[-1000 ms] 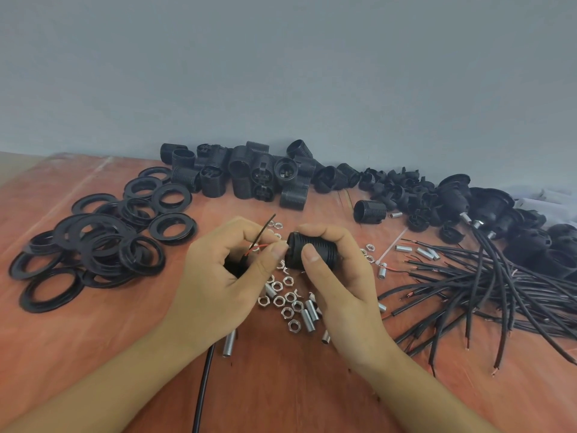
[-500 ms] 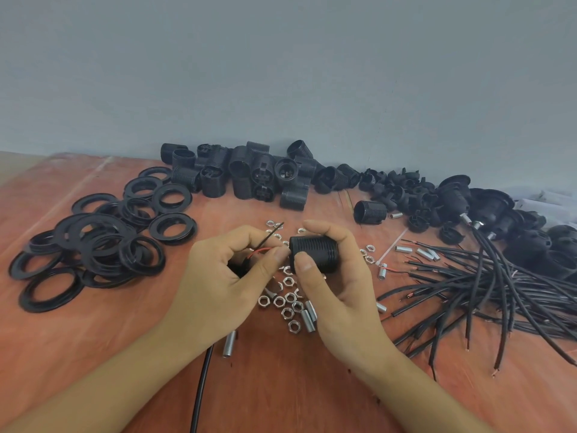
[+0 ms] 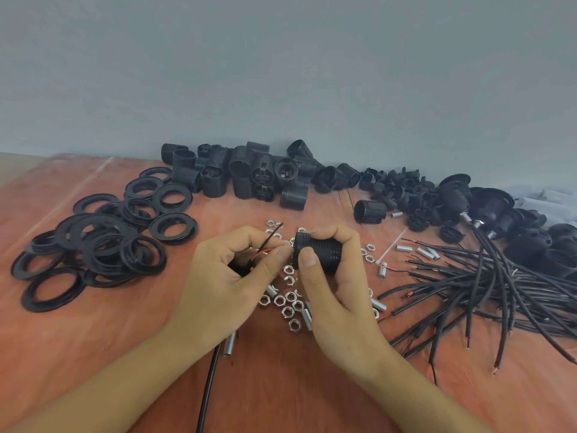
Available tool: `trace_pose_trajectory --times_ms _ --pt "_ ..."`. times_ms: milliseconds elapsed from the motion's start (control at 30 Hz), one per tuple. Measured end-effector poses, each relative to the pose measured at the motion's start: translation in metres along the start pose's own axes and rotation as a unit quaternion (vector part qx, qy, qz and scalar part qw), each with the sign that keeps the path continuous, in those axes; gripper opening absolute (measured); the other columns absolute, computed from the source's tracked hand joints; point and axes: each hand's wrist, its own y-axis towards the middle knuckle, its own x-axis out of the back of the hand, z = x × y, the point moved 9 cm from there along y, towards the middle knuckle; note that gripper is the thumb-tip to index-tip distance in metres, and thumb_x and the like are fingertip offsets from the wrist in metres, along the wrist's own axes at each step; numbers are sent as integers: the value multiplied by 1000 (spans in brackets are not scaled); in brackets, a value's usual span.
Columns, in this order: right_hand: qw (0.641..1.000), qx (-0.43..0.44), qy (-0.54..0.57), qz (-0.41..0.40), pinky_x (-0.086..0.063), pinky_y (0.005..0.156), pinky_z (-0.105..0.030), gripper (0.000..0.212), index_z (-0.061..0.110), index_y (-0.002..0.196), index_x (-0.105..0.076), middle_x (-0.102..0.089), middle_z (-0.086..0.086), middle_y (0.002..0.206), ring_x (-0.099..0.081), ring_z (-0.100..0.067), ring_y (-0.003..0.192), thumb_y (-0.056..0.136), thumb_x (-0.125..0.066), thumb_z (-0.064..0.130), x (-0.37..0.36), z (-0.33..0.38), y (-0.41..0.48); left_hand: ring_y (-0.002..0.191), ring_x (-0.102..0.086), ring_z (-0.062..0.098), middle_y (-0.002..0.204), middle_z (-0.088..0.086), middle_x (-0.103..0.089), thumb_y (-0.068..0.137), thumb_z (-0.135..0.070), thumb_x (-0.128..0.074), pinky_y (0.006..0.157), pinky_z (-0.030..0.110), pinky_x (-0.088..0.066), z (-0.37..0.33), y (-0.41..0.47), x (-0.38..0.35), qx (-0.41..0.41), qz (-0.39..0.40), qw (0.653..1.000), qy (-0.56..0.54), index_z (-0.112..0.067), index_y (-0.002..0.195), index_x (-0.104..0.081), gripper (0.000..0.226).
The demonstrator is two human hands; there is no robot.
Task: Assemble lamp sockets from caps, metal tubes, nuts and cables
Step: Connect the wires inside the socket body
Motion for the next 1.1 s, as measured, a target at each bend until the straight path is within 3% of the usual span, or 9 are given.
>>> trace_pose_trajectory --times_ms 67,133,300,533,700,833,967,1033,1100 --pt "1000 -4 2 -12 -45 73 -12 13 23 112 -44 -57 23 85 -54 3 74 101 -44 16 0 -1 0 37 -46 -1 52 2 -62 81 -27 -70 39 11 -34 1 1 -1 6 12 1000 -13 -19 80 -71 8" --pt "1000 -2 -7 -17 -45 75 -14 13 24 112 -44 -56 23 87 -53 3 77 100 -45 18 0 -1 1 34 -45 -1 51 9 -62 84 -28 -72 38 11 -34 4 1 0 13 14 999 -27 -20 81 -71 9" --pt "1000 -7 13 -13 -45 71 -15 12 23 112 -43 -56 21 83 -51 2 73 101 -44 18 0 -2 2 28 -46 18 55 20 -61 83 -32 -67 34 19 -36 13 2 0 43 20 997 -55 -23 80 -72 11" --pt "1000 10 -3 19 -43 71 -9 13 13 112 -40 -56 25 83 -54 6 72 101 -41 6 -4 3 1 44 -57 -4 62 -19 -65 84 -19 -65 45 8 -43 -1 -1 -3 -13 27 1000 -10 -19 82 -67 3" --pt "999 3 -19 34 -44 72 -17 14 21 111 -42 -52 18 83 -49 -1 73 100 -44 14 -5 5 1 50 -57 -10 63 -24 -63 86 -17 -65 53 3 -41 -1 -1 -3 -34 30 999 15 -23 84 -67 7" --pt "998 -6 -48 38 -45 74 -18 13 22 111 -43 -53 13 86 -49 -4 77 99 -46 16 -3 4 2 48 -58 -1 66 -11 -68 84 -20 -65 48 11 -46 4 0 -3 -10 32 999 -1 -20 82 -68 4" --pt "997 -18 -62 33 -44 69 -19 14 26 109 -44 -51 9 83 -47 -5 73 99 -48 18 2 -2 2 55 -65 24 73 6 -72 84 -24 -64 47 42 -55 16 1 -4 34 38 998 -27 -16 83 -70 10" --pt "997 -13 -73 37 -43 68 -19 14 26 109 -44 -49 8 84 -45 -5 71 99 -48 17 2 -3 1 54 -66 24 72 5 -72 84 -24 -65 50 41 -57 17 0 -5 35 37 998 -27 -19 81 -70 8" --pt "995 -10 -87 38 -42 69 -19 13 26 110 -44 -47 6 85 -44 -5 71 99 -47 18 1 -4 1 51 -65 20 70 3 -71 84 -22 -65 48 33 -56 16 -1 -5 30 30 999 -20 -22 80 -70 6"
